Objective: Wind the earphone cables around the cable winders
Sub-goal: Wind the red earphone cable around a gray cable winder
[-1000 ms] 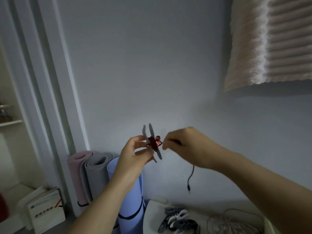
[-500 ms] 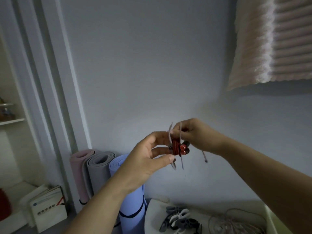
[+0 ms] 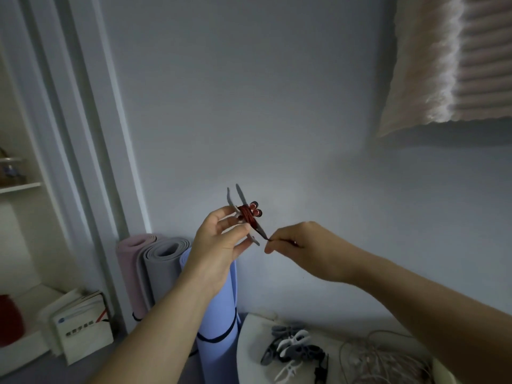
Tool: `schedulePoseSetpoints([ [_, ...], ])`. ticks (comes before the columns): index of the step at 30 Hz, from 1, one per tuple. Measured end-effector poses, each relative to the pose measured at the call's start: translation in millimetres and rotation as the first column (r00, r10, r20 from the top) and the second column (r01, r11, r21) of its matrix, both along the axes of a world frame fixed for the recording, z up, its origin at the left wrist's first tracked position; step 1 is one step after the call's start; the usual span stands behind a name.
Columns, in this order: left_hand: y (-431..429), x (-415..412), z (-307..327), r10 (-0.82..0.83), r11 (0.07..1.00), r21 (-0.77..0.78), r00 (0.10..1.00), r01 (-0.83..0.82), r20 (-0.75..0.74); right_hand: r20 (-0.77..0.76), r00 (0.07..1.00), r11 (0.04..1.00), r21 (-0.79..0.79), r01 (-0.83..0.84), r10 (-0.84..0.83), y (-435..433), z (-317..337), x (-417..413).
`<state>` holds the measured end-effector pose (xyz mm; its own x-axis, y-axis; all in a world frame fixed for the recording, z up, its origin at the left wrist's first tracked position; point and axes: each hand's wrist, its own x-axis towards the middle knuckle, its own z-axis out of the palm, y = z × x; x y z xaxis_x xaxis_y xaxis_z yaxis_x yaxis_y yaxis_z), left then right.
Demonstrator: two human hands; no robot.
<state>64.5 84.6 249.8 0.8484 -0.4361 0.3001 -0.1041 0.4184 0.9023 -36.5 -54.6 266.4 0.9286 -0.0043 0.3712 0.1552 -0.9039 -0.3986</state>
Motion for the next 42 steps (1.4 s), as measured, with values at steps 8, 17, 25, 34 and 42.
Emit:
schedulePoseSetpoints([
  [8, 5.1, -1.5, -17.7, -0.036, 0.948, 0.311, 0.941, -0.075, 0.336, 0.272, 0.961, 0.991, -0.105, 0.083, -0.052, -2.9, 50.4, -5.2],
  [17, 11.2, -18.1, -3.5, -0.291, 0.914, 0.394, 0.838, 0.1, 0.462, 0.174, 0.982, 0.984, 0.175, 0.043, -0.074, -29.1, 50.7, 7.6],
  [25, 4.2, -24.5, 4.5, -0.264, 0.959, -0.063, 0.954, 0.275, 0.143, 0.014, 1.0, 0.915, 0.403, 0.009, -0.016, -13.1, -0.7, 8.3],
  [34, 7.2, -4.3, -10.6, 0.043, 0.996, 0.074, 0.996, -0.049, 0.082, 0.079, 0.996, 0.996, -0.086, 0.034, -0.027, 9.5, -12.0, 3.6],
  [42, 7.6, -11.6, -14.7, -0.073, 0.962, 0.273, 0.962, -0.002, 0.263, 0.24, 0.968, 0.96, -0.249, 0.132, -0.071, 1.2, 23.6, -5.6],
])
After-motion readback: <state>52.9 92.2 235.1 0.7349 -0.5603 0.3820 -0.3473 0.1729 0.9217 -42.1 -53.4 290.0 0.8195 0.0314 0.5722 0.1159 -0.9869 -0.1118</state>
